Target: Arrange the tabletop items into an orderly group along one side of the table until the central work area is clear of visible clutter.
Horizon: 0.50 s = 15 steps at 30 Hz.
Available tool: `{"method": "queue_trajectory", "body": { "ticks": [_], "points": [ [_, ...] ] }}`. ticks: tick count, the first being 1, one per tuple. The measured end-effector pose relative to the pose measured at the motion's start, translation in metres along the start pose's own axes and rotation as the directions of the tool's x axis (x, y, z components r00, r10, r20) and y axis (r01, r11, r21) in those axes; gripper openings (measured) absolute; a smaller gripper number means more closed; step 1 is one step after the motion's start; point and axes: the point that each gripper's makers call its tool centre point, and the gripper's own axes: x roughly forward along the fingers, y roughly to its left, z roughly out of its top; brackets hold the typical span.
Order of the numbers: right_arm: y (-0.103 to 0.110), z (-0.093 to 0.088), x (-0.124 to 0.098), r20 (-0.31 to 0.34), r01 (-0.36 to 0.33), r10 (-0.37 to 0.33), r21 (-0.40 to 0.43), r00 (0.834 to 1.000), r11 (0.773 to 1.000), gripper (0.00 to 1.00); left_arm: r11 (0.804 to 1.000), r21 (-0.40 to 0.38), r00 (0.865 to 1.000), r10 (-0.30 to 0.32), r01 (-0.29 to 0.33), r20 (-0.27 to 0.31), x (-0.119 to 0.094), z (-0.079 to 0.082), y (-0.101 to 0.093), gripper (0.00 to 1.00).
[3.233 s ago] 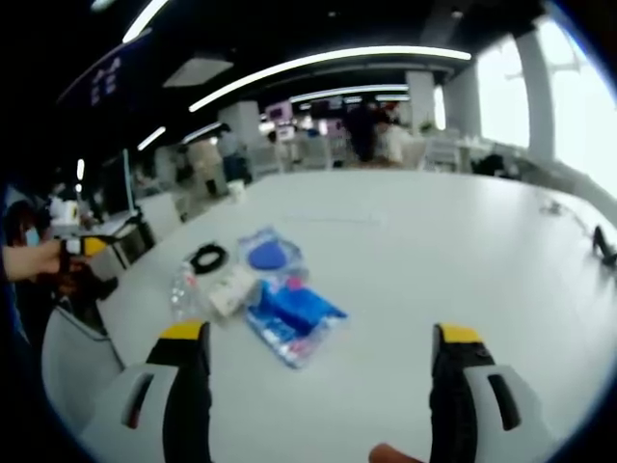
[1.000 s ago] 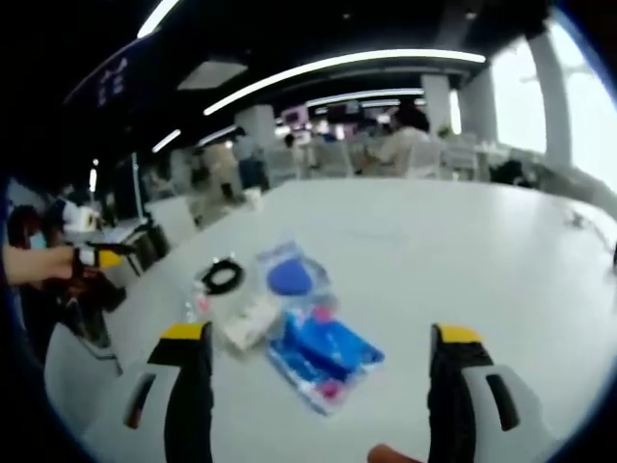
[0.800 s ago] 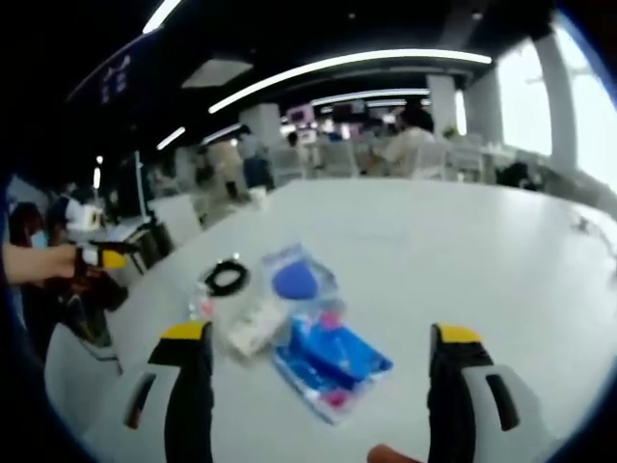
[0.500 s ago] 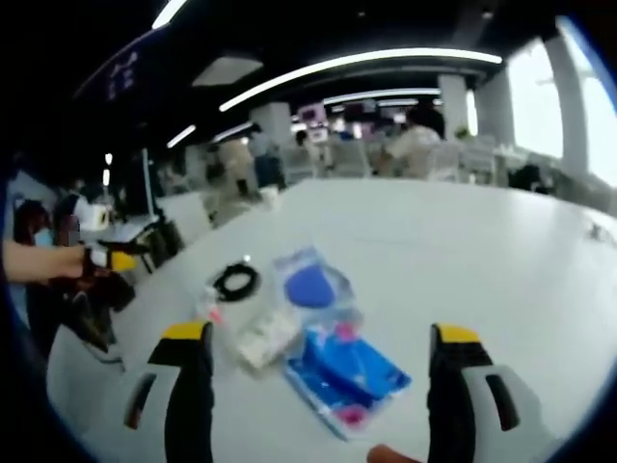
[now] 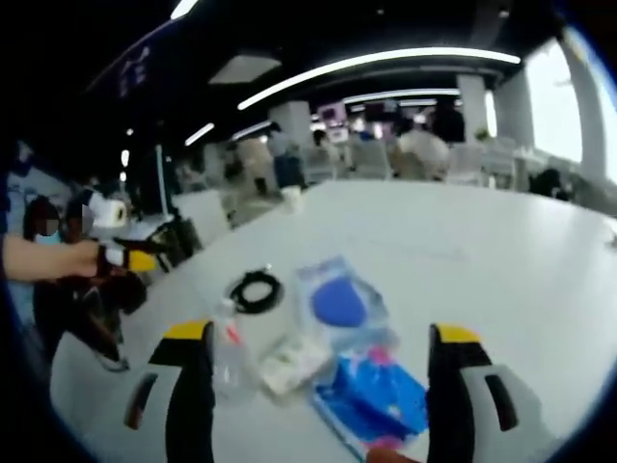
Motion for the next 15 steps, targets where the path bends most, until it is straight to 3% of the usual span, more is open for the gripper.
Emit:
{"method": "queue_trajectory", "body": {
  "ticks": [15],
  "points": [
    [0.026, 0.021, 0.036, 0.032, -0.061, 0.061, 0.019, 0.998, 0.998, 0.87, 1.0, -0.011, 1.0, -0.019, 0.019, -0.009, 0.024, 0.004, 0.004, 0.98]
  ]
}}
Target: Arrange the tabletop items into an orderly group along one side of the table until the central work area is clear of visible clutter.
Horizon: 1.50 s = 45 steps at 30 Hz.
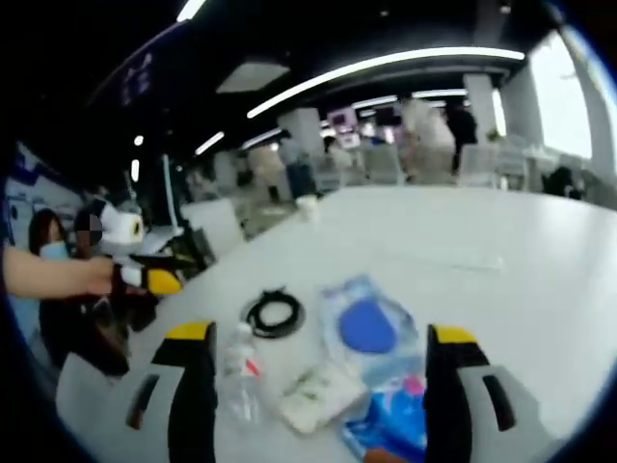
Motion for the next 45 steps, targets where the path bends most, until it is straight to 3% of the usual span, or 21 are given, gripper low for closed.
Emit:
{"method": "queue_trajectory", "body": {
  "ticks": [21, 30, 35, 45],
  "points": [
    [0.025, 0.019, 0.054, 0.021, -0.065, 0.064, 0.035, 0.998, 0.997, 0.8, 0.999, -0.037, 0.999, -0.022, 0.021, -0.03, 0.04, 0.001, 0.005, 0.92],
    [0.029, 0.013, 0.078, -0.012, -0.066, 0.067, 0.07, 0.998, 0.995, 0.74, 0.998, -0.061, 0.999, 0.007, -0.009, -0.041, 0.057, -0.004, 0.014, 0.87],
    [0.031, 0.002, 0.093, -0.064, -0.054, 0.062, 0.115, 0.996, 0.992, 0.58, 0.996, -0.081, 0.998, 0.041, -0.045, -0.056, 0.065, -0.011, 0.021, 0.85],
    [0.035, -0.017, 0.128, -0.138, -0.023, 0.041, 0.123, 0.99, 0.992, 0.5, 0.992, -0.066, 0.99, 0.098, -0.105, -0.096, 0.08, -0.022, 0.033, 0.78]
  ]
}}
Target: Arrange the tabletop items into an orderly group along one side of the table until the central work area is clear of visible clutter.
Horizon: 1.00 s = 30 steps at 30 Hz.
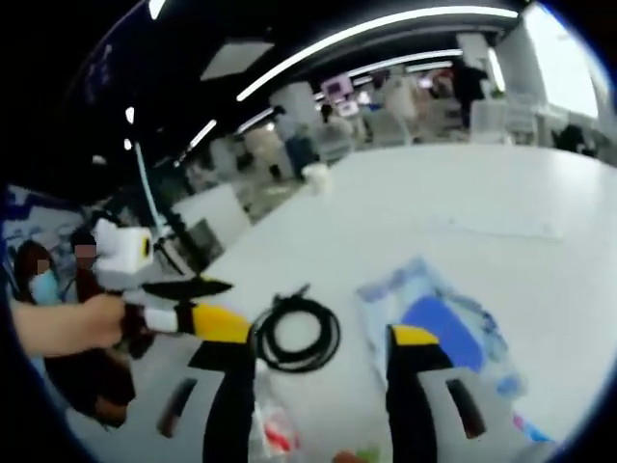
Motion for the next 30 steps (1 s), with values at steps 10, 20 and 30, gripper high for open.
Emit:
{"method": "queue_trajectory", "body": {
  "ticks": [10, 20, 30],
  "points": [
    [-0.003, -0.006, 0.028, -0.017, 0.03, -0.029, 0.037, 0.999, 0.999, 0.45, 0.999, 0.003, 0.998, 0.044, -0.044, -0.054, 0.022, -0.011, 0.001, 0.7],
    [-0.006, -0.034, 0.052, -0.105, 0.049, -0.046, 0.029, 0.993, 0.998, 0.42, 0.998, 0.013, 0.994, 0.069, -0.068, -0.085, 0.036, -0.021, 0.001, 0.61],
    [-0.006, -0.046, 0.072, -0.138, 0.058, -0.053, 0.032, 0.989, 0.998, 0.38, 0.997, 0.013, 0.991, 0.081, -0.08, -0.105, 0.049, -0.024, 0.0, 0.57]
  ]
}}
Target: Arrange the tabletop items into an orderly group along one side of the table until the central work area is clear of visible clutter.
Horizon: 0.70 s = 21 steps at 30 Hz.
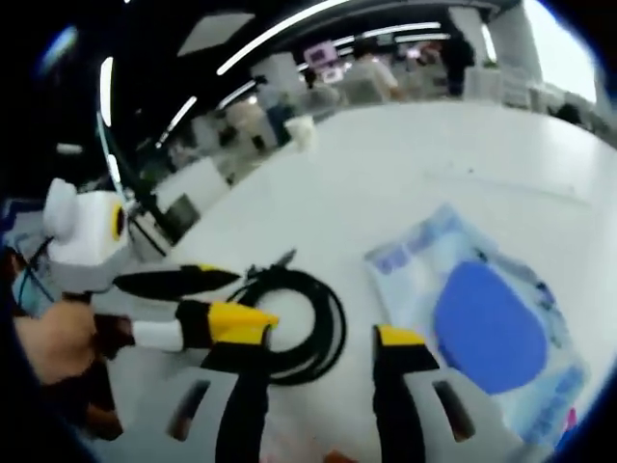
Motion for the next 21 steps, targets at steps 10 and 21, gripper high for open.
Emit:
{"method": "queue_trajectory", "body": {
  "ticks": [10, 21],
  "points": [
    [-0.002, -0.003, 0.008, -0.011, 0.004, -0.004, -0.001, 1.0, 1.0, 0.36, 1.0, 0.008, 1.0, 0.018, -0.018, -0.015, 0.004, -0.006, 0.001, 0.51],
    [-0.001, -0.01, 0.017, -0.035, 0.007, -0.011, -0.118, 0.999, 0.993, 0.17, 0.999, 0.025, 0.999, 0.049, -0.049, 0.0, 0.008, -0.003, 0.003, 0.42]
  ]
}}
